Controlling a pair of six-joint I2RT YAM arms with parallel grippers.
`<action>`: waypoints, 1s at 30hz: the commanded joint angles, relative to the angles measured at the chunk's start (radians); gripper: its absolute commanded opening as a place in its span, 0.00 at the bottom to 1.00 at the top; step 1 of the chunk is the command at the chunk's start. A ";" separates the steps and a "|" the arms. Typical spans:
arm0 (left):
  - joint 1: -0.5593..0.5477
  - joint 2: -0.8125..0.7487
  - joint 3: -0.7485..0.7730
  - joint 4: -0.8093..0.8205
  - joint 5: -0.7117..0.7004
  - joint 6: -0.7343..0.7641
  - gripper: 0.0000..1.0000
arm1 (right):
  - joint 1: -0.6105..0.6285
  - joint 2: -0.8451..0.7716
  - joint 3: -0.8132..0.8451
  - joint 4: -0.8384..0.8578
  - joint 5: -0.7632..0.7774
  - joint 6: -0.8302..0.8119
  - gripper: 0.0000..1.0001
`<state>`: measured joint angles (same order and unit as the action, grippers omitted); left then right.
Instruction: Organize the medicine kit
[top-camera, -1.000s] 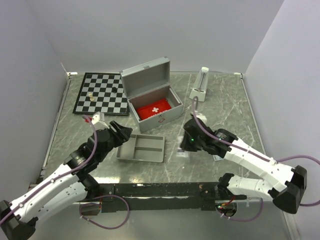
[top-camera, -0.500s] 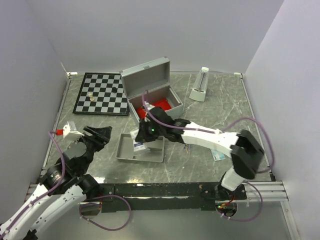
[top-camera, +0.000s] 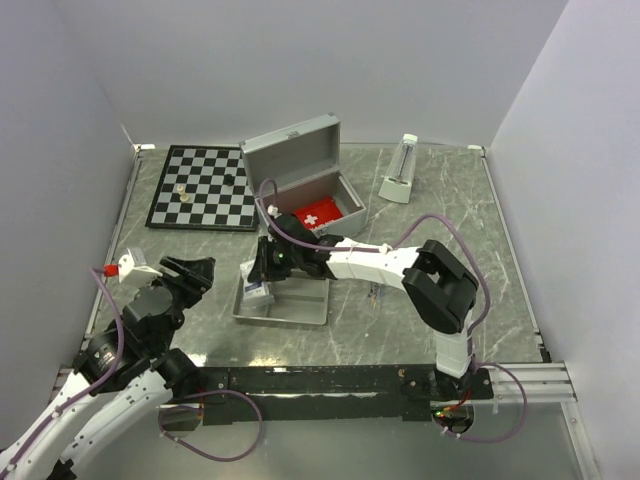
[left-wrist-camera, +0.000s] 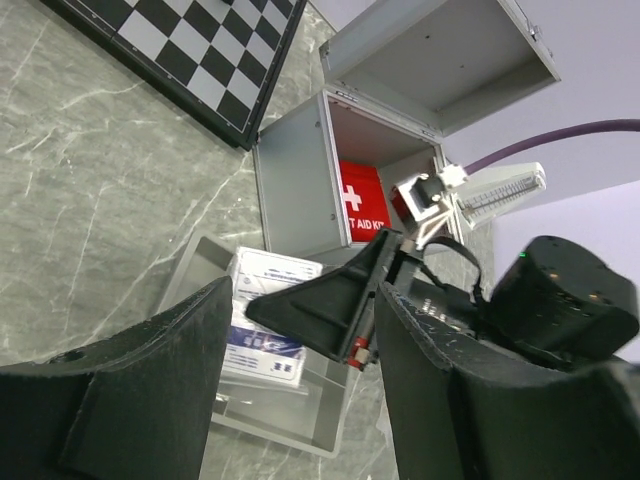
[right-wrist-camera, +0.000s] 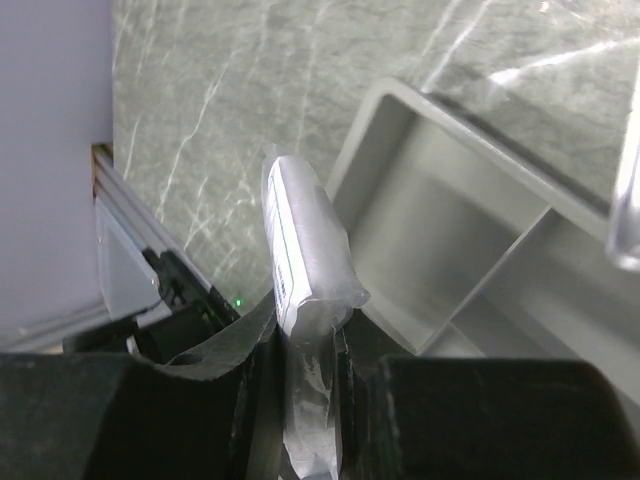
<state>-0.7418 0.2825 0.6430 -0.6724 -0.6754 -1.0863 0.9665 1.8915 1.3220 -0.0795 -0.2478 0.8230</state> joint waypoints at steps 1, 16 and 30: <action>0.002 -0.008 0.029 -0.007 -0.021 -0.007 0.64 | 0.005 0.040 0.049 0.044 0.047 0.097 0.12; 0.002 -0.009 0.001 0.002 -0.003 -0.015 0.63 | 0.012 -0.002 0.037 -0.054 0.126 0.042 0.70; 0.001 0.111 -0.055 0.094 0.013 -0.024 0.65 | 0.080 -0.224 -0.141 -0.077 0.298 -0.148 0.63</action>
<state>-0.7418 0.3004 0.6022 -0.6445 -0.6704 -1.0943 1.0286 1.7607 1.2011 -0.1661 -0.0395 0.7479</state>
